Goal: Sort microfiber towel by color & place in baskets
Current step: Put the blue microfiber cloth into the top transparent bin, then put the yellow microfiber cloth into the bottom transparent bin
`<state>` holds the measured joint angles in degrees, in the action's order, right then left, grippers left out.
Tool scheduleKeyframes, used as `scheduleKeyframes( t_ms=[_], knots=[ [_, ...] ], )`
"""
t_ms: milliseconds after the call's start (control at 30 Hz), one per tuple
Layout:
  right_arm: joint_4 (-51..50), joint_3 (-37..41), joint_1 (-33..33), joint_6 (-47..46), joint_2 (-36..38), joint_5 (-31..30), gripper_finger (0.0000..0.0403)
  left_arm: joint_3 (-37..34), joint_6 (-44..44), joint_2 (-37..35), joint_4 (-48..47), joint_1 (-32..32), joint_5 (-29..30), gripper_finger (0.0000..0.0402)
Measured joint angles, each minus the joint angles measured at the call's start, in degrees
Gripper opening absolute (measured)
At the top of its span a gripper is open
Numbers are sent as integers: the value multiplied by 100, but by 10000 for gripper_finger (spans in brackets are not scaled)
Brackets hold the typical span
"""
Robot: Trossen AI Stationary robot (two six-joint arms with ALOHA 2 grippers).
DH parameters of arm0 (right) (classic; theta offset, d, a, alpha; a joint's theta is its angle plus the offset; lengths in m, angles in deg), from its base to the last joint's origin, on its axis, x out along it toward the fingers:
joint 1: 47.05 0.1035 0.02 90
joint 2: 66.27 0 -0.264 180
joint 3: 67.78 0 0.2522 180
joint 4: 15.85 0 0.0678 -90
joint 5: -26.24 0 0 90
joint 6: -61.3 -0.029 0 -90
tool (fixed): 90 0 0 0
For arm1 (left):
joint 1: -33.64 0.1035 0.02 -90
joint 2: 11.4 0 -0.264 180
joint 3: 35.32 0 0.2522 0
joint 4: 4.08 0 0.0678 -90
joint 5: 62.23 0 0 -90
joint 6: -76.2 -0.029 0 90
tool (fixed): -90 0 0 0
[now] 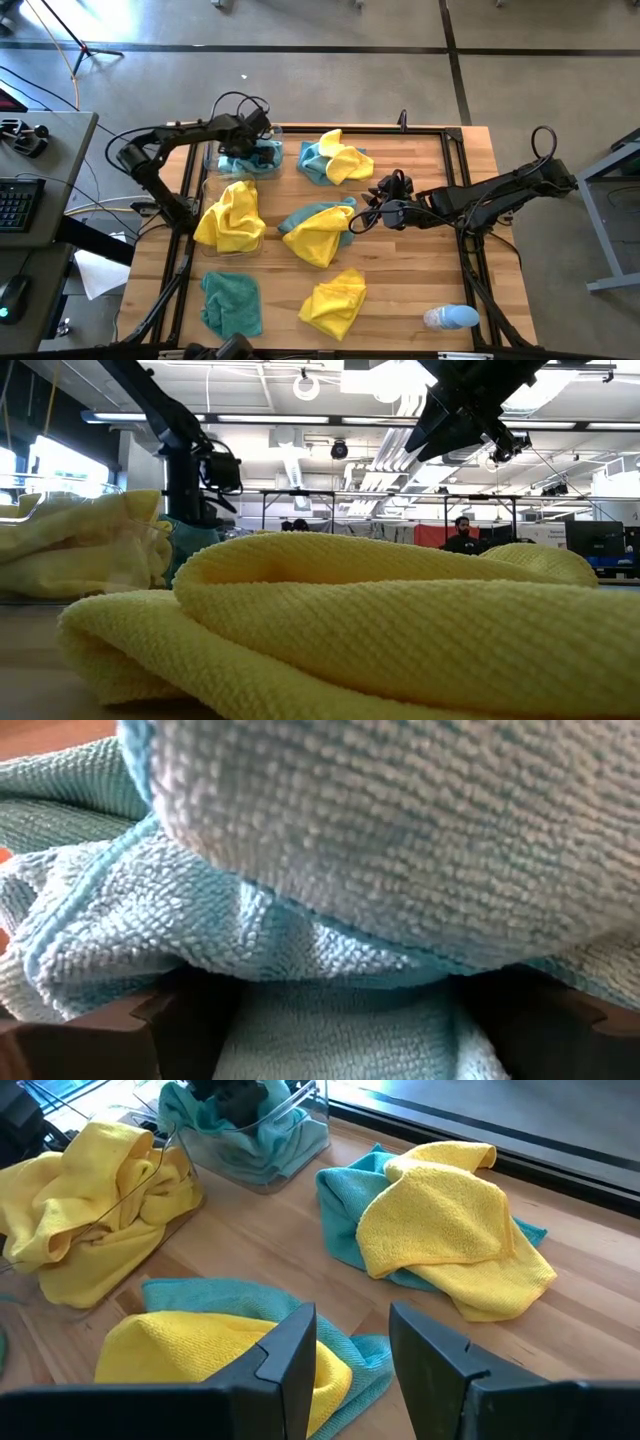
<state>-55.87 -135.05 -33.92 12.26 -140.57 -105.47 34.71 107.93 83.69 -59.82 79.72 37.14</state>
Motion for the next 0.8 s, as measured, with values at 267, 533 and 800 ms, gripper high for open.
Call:
scheduleKeyframes(
  t_ms=[267, 533, 800],
  knots=[
    [-23, 0, -1, 151, 0, 15, 124, 112, -22, -1066, -155, 9, 19, 346],
    [-120, 0, 0, 153, 0, 15, 124, 120, 369, -2361, -350, -164, 246, 346],
    [-232, 0, -2, 398, 0, 15, 124, 127, 979, -3052, -340, -1337, 434, 346]
  ],
)
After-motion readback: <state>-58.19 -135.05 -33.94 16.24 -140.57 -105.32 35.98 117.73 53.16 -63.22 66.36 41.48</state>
